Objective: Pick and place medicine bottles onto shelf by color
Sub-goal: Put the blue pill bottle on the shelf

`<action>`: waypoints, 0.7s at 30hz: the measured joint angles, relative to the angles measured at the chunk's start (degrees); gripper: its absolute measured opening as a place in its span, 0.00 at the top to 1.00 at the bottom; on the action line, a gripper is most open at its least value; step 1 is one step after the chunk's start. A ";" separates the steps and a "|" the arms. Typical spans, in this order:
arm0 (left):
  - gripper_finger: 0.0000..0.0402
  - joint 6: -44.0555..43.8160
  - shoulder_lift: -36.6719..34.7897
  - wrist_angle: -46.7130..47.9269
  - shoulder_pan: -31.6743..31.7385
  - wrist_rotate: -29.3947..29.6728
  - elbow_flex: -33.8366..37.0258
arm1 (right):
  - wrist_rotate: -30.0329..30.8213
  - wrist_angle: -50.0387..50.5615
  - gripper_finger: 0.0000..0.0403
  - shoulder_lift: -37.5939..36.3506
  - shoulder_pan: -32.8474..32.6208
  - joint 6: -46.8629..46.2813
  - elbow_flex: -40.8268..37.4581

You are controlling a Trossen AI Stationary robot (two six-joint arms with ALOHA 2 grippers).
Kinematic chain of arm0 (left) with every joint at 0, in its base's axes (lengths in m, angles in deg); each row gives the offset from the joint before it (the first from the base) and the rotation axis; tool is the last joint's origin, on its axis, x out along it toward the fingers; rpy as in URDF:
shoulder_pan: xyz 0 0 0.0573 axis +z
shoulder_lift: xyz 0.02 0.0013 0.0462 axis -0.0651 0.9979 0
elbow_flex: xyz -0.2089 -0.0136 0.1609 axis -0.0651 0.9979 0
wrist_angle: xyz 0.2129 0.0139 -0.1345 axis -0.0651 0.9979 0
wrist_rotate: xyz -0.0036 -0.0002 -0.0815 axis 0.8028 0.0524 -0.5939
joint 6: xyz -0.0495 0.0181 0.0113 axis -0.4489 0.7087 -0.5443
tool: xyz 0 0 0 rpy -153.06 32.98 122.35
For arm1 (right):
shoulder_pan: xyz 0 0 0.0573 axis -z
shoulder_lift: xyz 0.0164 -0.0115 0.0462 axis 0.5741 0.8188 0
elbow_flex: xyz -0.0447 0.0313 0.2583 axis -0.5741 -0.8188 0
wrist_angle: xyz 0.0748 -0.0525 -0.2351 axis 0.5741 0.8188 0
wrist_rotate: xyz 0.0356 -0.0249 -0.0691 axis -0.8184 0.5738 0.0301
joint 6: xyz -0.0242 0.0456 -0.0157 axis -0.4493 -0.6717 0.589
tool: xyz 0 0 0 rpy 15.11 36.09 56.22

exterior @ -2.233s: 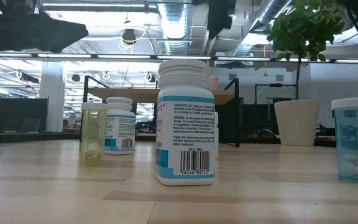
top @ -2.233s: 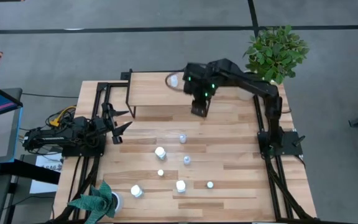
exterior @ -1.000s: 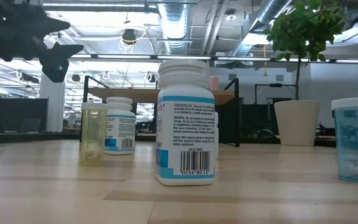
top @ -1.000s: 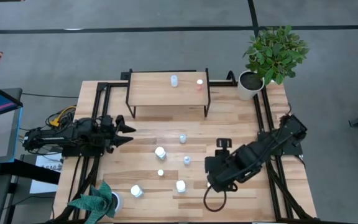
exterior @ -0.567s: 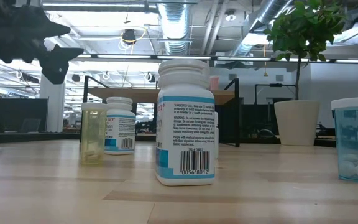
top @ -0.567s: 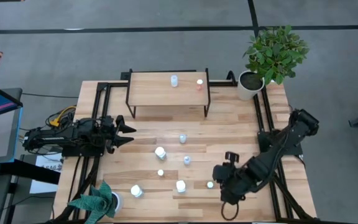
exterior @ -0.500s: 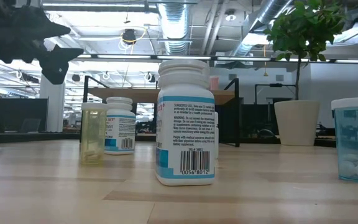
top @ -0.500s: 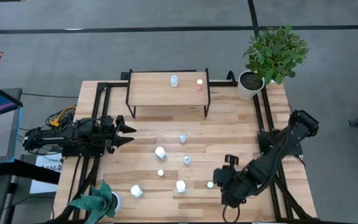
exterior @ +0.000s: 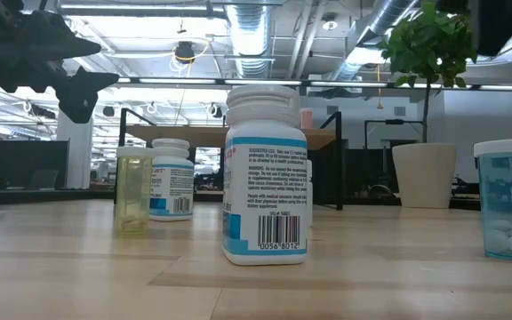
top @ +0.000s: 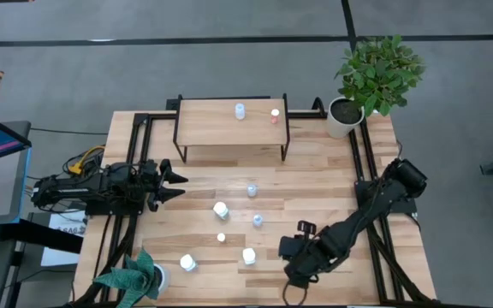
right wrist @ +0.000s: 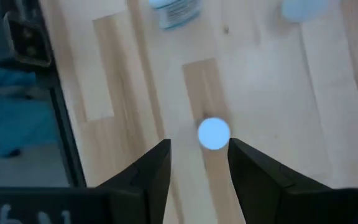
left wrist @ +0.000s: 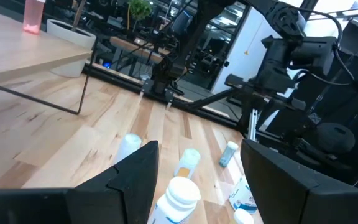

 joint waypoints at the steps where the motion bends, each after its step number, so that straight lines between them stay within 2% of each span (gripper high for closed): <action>1: 0.46 0.00 0.00 0.00 0.00 -0.01 0.00 | -0.32 0.45 0.53 -0.04 0.45 -0.63 0.00; 11: 0.46 0.00 0.00 0.00 0.00 -0.01 0.01 | -0.97 0.77 0.34 -0.04 1.41 -1.82 0.00; 21: 0.46 0.00 -0.01 -0.02 0.00 -0.01 0.02 | -1.00 1.75 0.33 2.04 0.06 -3.66 -0.11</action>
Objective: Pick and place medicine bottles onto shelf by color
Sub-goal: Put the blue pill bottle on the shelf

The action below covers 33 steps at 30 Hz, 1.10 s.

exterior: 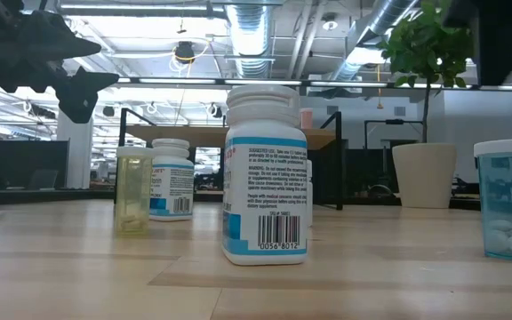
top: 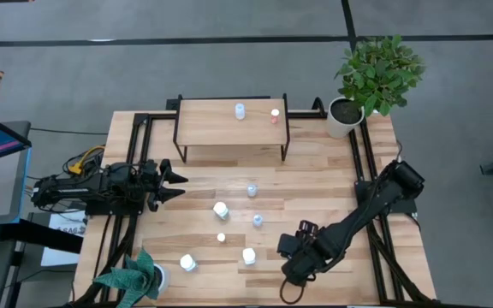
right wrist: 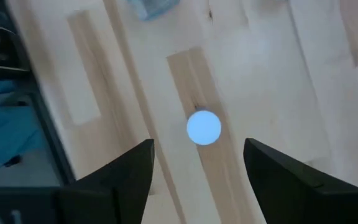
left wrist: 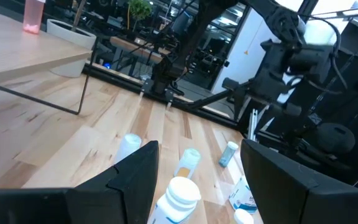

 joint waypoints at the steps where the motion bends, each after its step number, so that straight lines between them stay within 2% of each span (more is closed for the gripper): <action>1: 0.46 0.00 0.00 -0.01 0.00 0.00 0.00 | 0.01 0.05 0.33 0.73 0.00 0.01 -0.02; 7: 0.46 0.00 -0.01 0.00 0.00 0.00 0.00 | -1.13 -0.43 0.33 4.52 0.33 0.03 -0.06; 17: 0.46 0.01 0.00 -0.01 0.00 0.00 0.00 | -0.89 -0.26 0.33 4.61 1.20 0.23 -0.04; 26: 0.46 0.02 0.01 -0.01 -0.02 0.00 0.00 | -1.06 -0.47 0.33 9.44 1.83 1.71 -0.02; 33: 0.46 0.02 0.03 -0.01 -0.02 0.01 0.02 | -1.00 0.97 0.33 9.11 1.92 1.69 0.02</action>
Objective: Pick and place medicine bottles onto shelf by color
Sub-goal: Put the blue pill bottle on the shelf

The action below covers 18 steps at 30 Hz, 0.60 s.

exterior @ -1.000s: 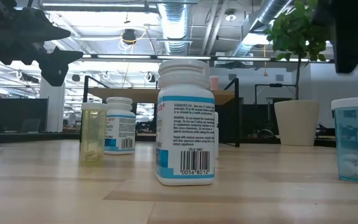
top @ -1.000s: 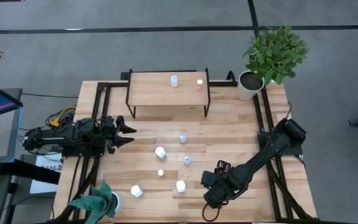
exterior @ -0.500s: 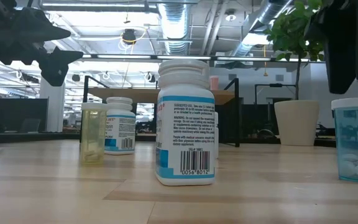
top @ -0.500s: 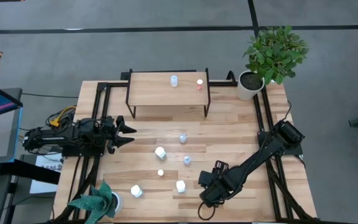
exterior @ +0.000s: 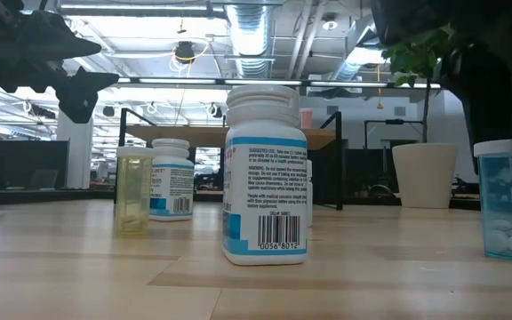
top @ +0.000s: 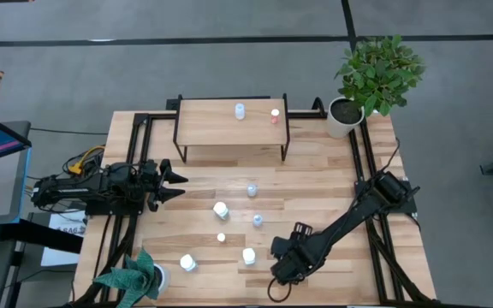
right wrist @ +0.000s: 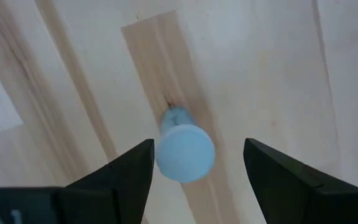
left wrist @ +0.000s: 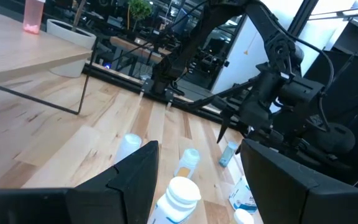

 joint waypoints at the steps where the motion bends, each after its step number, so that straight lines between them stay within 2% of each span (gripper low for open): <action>1: 0.46 0.00 0.00 0.00 0.02 0.00 -0.01 | 0.00 0.06 0.33 0.00 0.00 0.02 0.00; 10: 0.46 0.00 0.00 0.00 0.01 0.00 0.00 | 0.04 -0.31 0.39 0.04 1.47 0.57 0.00; 18: 0.46 0.00 0.00 0.00 0.02 0.01 0.00 | 0.05 -0.34 0.54 0.04 2.53 1.92 0.00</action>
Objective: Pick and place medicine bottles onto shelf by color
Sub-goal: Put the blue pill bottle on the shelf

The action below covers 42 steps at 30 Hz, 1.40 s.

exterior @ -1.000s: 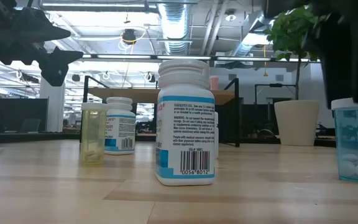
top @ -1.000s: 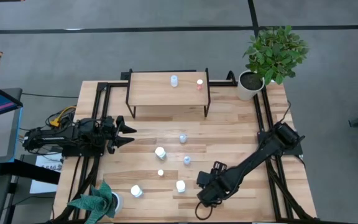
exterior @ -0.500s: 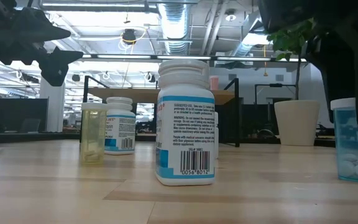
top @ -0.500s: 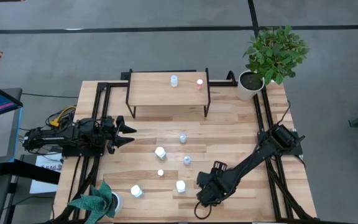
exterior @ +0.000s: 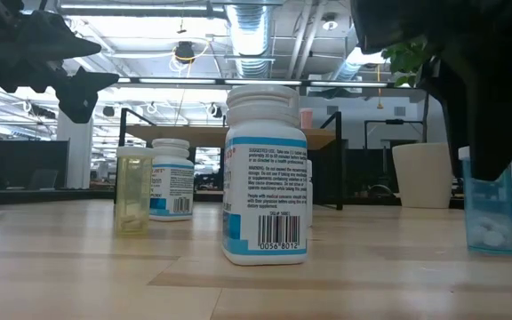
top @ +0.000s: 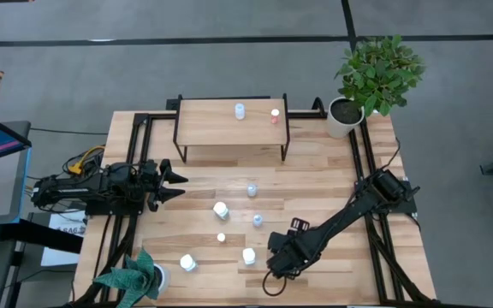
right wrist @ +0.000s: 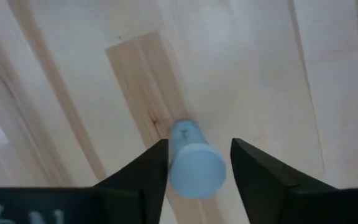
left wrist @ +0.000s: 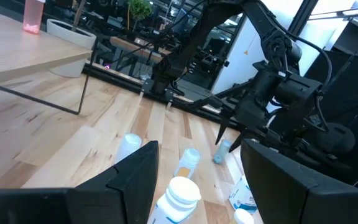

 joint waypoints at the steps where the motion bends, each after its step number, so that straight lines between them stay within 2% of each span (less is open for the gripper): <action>1: 0.46 0.00 0.00 0.00 0.00 -0.01 0.00 | 0.00 0.02 0.56 0.00 0.00 0.07 0.00; 9: 0.46 0.00 0.00 0.00 -0.02 -0.01 0.00 | -1.28 0.38 0.73 -0.06 0.00 1.24 0.00; 14: 0.46 0.00 0.00 0.00 0.00 -0.01 0.00 | -1.85 3.21 0.72 0.04 0.57 4.98 2.26; 21: 0.46 0.00 0.02 0.00 -0.02 -0.01 0.00 | -1.69 15.28 0.72 0.00 4.99 17.08 13.85; 30: 0.46 0.00 0.01 0.00 0.00 -0.01 0.00 | 2.57 29.16 0.71 -0.02 16.36 32.33 28.70; 37: 0.46 0.00 0.01 0.00 -0.01 -0.01 0.00 | 4.79 29.86 0.71 -0.02 27.87 45.70 36.45; 42: 0.46 0.00 0.02 0.00 -0.01 -0.01 0.00 | 6.14 29.18 0.71 -0.02 37.50 52.00 38.61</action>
